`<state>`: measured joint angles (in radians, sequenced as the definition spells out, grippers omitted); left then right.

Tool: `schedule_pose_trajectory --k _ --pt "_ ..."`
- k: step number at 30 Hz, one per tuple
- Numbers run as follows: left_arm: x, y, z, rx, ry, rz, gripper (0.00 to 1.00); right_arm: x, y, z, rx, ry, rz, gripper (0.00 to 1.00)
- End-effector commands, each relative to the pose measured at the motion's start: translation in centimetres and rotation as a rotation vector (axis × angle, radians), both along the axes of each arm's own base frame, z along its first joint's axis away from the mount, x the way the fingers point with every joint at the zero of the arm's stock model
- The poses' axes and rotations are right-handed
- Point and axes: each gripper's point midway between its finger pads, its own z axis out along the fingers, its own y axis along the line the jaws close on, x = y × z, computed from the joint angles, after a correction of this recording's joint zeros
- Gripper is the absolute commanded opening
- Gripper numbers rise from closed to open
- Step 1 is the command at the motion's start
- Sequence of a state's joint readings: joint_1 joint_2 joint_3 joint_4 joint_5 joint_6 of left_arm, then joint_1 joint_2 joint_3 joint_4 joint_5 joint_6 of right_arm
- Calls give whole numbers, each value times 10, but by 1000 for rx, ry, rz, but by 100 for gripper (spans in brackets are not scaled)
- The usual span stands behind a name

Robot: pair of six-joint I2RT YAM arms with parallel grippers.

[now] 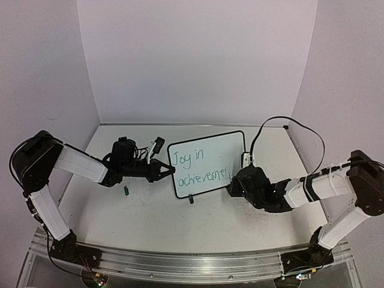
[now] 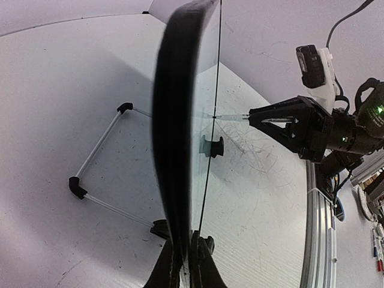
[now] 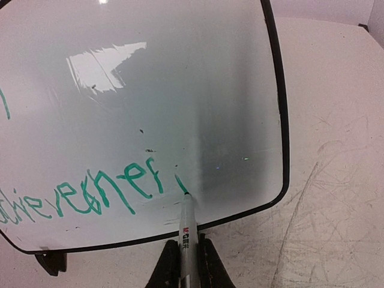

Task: Write a sentence on the whiteboard

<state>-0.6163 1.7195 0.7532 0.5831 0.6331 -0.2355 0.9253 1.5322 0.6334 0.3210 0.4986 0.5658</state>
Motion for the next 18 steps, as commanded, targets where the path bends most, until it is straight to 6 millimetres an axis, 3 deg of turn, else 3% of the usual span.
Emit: schedule_pose_trajectory --k 1,6,18 --pt "7 -2 8 13 -48 11 0 6 9 43 90 -74 19 0" --pt "7 -3 8 11 -47 6 0 2 9 50 106 -91 43 0" --pt "7 -2 10 11 -54 10 0 10 17 40 69 -82 41 0"
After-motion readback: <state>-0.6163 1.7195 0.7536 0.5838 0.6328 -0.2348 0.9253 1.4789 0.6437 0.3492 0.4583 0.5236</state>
